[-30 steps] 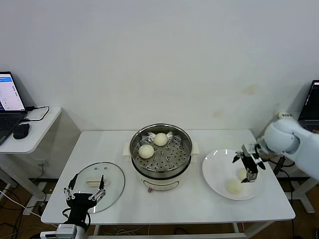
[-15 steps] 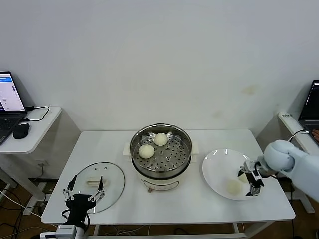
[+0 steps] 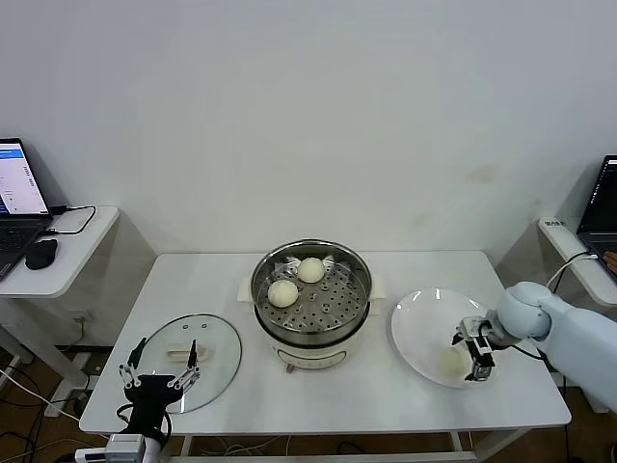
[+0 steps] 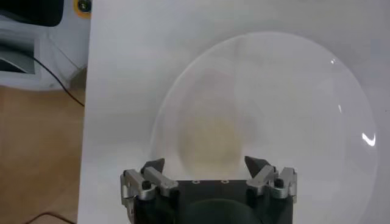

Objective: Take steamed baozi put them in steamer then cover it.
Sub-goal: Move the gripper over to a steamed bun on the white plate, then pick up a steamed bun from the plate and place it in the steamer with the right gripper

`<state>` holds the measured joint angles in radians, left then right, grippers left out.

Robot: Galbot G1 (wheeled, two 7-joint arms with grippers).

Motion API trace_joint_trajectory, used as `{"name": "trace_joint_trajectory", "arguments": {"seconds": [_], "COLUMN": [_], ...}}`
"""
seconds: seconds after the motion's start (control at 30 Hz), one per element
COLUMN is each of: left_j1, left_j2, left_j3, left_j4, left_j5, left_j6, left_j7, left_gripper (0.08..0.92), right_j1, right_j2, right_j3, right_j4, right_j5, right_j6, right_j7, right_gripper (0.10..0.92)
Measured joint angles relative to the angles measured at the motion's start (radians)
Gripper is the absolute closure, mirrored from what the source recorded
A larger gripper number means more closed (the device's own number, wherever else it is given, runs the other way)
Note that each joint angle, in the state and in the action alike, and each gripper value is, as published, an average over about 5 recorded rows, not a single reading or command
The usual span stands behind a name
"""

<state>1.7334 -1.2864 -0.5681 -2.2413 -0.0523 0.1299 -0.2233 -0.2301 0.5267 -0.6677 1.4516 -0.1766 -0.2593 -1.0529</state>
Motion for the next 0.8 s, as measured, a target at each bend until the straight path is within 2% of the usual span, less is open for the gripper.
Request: {"name": "trace_joint_trajectory", "arguments": {"seconds": [0.3,0.8], "left_j1": [-0.007,-0.015], "left_j2": [-0.007,0.006], "left_j3": [0.002,0.002], "left_j4": [0.004,-0.001], "left_j5": [-0.002,-0.008], "left_j6": [-0.002,-0.003], "left_j7": [-0.001,-0.003], "left_gripper": [0.177,0.177], "right_j1": [0.004,0.185], "right_j2": [0.011,-0.025], "right_j3": [-0.003,-0.06], "right_j4": [-0.009,0.014], "right_j5": [0.0,0.093], "right_j6": [-0.005,-0.022], "right_j7": [-0.005,-0.044], "right_gripper": [0.449,0.474]}}
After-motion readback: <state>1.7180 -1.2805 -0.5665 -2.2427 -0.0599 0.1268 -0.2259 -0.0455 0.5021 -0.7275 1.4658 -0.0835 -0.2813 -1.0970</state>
